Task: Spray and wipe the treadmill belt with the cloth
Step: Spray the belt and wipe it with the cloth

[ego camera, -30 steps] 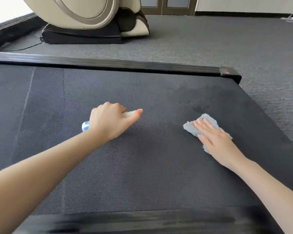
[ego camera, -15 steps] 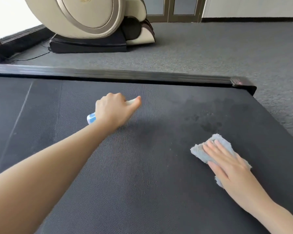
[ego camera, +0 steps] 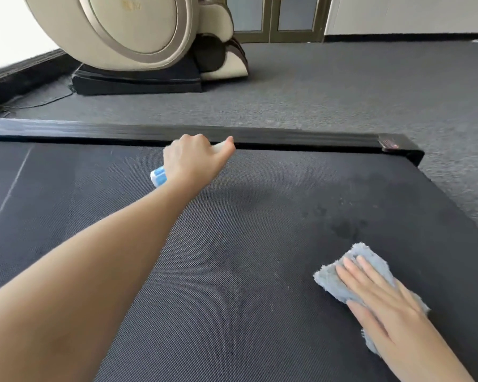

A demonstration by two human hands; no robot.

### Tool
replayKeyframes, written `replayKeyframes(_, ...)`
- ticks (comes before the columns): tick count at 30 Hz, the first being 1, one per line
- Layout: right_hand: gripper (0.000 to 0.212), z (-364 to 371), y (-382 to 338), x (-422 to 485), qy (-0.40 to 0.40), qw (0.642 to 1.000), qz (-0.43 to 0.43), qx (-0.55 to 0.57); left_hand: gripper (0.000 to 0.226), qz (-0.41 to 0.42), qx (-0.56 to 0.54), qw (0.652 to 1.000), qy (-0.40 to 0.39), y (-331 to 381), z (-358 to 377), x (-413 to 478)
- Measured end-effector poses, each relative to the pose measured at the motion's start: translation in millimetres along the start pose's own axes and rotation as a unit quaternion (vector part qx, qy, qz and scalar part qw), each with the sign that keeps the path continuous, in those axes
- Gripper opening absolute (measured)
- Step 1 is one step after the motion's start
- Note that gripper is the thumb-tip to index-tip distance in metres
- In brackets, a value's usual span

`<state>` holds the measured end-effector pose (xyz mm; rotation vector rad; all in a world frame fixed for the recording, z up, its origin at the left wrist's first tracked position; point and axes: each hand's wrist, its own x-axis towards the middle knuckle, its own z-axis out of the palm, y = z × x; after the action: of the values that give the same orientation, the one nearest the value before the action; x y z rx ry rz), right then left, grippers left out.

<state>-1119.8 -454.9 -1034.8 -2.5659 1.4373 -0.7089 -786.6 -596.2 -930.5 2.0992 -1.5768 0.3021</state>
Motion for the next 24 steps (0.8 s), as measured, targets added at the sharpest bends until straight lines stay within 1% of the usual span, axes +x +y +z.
replayKeyframes(3, 0.053, 1, -1, 0, 0.002, 1.0, 0.004, -0.016, 0.061, -0.014, -0.025, 1.0, 0.005, 1, 0, 1)
replayKeyframes(6, 0.058, -1, -5, 0, 0.0, 1.0, 0.019, -0.023, 0.064, -0.024, -0.023, 0.999, -0.025, 3, 1, 2)
replayKeyframes(8, 0.055, -4, -9, 0, -0.007, 1.0, 0.025, -0.017, 0.066, -0.025, -0.013, 0.998, -0.051, 5, 0, 2)
replayKeyframes(11, 0.048, -8, -11, 0, -0.023, 0.999, 0.024, -0.01, 0.064, -0.02, 0.002, 0.998, -0.063, 8, -6, -1)
replayKeyframes(13, 0.049, -9, -10, 0, -0.036, 0.999, 0.03, 0.0, 0.061, -0.021, 0.009, 0.998, -0.058, 10, -11, -1)
replayKeyframes(15, 0.049, -9, -10, 0, -0.03, 0.999, 0.031, 0.0, 0.06, -0.024, 0.005, 0.999, -0.037, 11, -16, 0)
replayKeyframes(20, 0.048, -8, -11, 0, -0.019, 0.999, 0.026, -0.02, 0.067, 0.014, 0.009, 0.999, 0.035, 27, -26, 12)
replayKeyframes(22, 0.048, -8, -12, 1, -0.02, 0.999, 0.029, -0.023, 0.067, 0.01, 0.003, 0.999, 0.037, 34, -29, 21)
replayKeyframes(24, 0.048, -9, -12, 1, -0.018, 0.999, 0.031, -0.025, 0.067, -0.017, -0.019, 1.0, 0.016, 35, -31, 27)
